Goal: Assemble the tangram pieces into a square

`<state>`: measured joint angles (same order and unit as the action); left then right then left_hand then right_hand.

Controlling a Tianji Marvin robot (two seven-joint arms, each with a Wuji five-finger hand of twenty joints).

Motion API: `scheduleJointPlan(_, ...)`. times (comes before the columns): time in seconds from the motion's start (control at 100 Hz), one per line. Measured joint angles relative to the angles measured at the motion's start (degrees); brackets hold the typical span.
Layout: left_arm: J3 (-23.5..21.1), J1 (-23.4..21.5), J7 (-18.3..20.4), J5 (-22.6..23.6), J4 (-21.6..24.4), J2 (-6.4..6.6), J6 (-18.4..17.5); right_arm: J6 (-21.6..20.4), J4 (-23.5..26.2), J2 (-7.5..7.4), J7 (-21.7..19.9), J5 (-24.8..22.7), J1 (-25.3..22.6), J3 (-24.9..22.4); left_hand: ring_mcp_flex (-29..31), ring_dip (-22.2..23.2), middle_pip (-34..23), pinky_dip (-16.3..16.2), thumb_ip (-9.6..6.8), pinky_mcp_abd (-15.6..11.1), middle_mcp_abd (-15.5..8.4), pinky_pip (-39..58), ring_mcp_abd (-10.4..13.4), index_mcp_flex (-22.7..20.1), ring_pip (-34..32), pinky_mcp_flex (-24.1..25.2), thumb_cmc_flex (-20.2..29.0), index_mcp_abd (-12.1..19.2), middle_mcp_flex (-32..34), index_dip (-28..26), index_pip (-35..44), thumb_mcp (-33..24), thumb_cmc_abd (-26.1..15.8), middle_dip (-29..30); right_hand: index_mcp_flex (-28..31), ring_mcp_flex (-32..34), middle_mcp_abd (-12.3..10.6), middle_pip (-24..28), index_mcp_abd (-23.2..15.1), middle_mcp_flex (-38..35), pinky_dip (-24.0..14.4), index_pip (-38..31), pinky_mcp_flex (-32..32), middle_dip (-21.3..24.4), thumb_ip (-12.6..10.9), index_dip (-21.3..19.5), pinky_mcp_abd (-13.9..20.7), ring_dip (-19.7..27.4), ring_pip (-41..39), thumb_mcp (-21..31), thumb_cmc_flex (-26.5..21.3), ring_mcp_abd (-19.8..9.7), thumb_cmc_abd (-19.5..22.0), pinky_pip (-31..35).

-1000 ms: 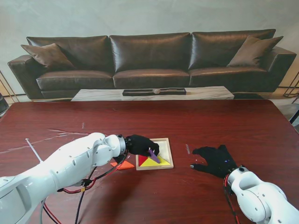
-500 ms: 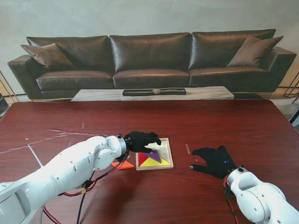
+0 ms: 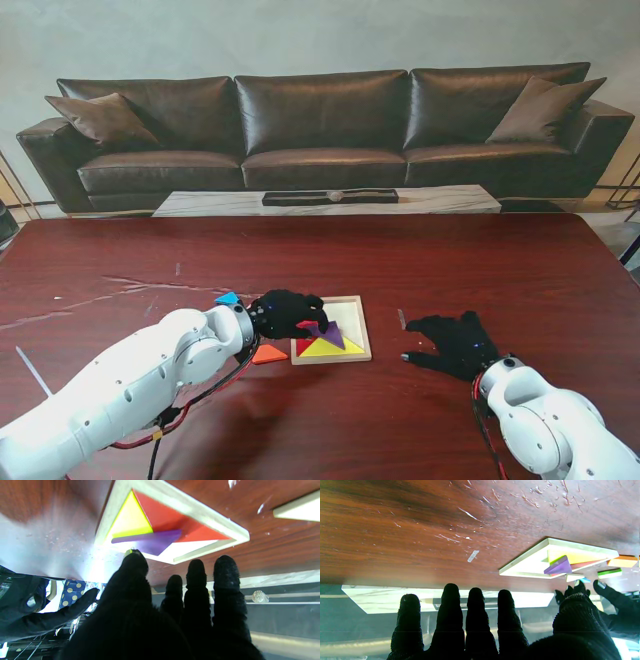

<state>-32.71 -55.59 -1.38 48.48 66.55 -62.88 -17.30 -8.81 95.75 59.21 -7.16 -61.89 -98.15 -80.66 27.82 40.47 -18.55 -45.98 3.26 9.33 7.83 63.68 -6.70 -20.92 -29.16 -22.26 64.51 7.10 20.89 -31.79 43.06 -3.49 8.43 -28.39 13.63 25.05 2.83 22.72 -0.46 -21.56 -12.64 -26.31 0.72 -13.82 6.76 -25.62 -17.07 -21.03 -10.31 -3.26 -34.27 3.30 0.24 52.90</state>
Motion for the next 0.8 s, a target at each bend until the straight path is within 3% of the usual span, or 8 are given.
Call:
scheduleJointPlan(0.17,1.0,-0.1,0.3,-1.9,-0.9,0.05,-0.7,0.2,0.0,0.0,-0.1,0.0,0.1,0.1,-0.1,-3.8,2.6,1.1,0.0,1.6,-0.6,-3.9,-0.9,-6.2,3.8,3.5,0.0,3.0,3.4,0.9,1.8,0.0,0.1,3.9,0.0,0.0,0.0,0.0,0.0,0.0,0.0,0.0,0.0,0.0,0.0,0.0,0.0,0.0,0.0,0.0,0.0,0.0,0.4,0.0)
scheduleJointPlan(0.43,6.1,2.8,-0.5,-3.3,-4.9,-0.88,-1.0,0.4,0.0,0.0,-0.1,0.0,0.1,0.1,-0.5,-4.8,4.8,1.1,0.0,1.7,-1.4,-5.3,-0.1,-5.6,5.3,4.9,0.0,2.5,1.6,4.9,-1.0,0.0,0.1,6.6,0.0,0.0,0.0,0.0,0.0,0.0,0.0,0.0,0.0,0.0,0.0,0.0,0.0,0.0,0.0,0.0,0.0,0.0,0.5,0.0)
scheduleJointPlan(0.64,8.3,4.7,-1.2,-4.6,-7.1,-1.94,-0.8,0.4,0.0,0.01,0.0,0.0,0.1,0.0,-0.8,-4.8,4.8,1.1,0.0,1.6,-1.4,-5.3,0.2,-5.7,5.3,4.9,0.0,-0.3,1.6,5.1,-3.2,0.0,0.1,7.3,0.0,0.0,0.0,0.1,0.0,0.0,0.0,0.0,0.0,0.0,0.0,0.0,0.0,0.0,0.0,0.0,0.0,0.0,0.5,0.0)
scheduleJointPlan(0.8,9.5,5.9,-2.3,-5.6,-9.0,-2.92,-0.9,0.4,-0.1,0.01,0.0,0.0,0.0,0.0,-0.2,-4.8,4.8,1.1,0.0,1.5,-1.4,-5.3,0.5,-5.7,5.3,4.9,0.0,-0.7,1.6,5.1,-3.4,0.0,0.1,7.3,0.0,0.0,0.0,0.1,0.0,0.0,0.0,0.0,0.0,0.0,0.0,0.0,0.0,0.0,0.0,0.0,0.0,0.0,0.5,0.0)
